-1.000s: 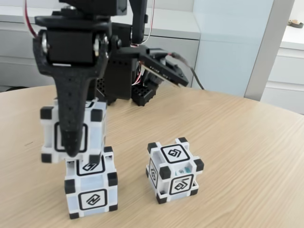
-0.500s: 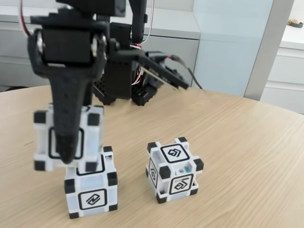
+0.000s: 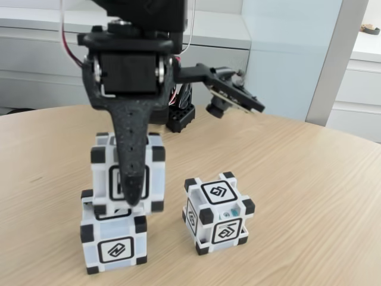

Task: Stack cubes from left to right.

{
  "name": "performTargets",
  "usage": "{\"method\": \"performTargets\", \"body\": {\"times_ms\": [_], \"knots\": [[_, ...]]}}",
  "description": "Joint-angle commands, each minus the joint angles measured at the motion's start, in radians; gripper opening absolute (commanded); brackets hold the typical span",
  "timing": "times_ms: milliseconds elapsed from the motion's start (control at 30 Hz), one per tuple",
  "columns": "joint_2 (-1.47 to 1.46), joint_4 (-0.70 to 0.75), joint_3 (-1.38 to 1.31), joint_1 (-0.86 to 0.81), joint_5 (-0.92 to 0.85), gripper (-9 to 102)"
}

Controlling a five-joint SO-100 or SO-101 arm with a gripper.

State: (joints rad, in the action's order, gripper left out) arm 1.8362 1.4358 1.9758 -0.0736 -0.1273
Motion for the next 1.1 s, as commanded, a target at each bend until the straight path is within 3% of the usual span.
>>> {"method": "performTargets", "body": {"times_ms": [0,1067], "knots": [[0.003,0.035,-0.023,-0.002,0.002,0],[0.003,0.025,-0.037,-0.092,-0.034,0]]}}
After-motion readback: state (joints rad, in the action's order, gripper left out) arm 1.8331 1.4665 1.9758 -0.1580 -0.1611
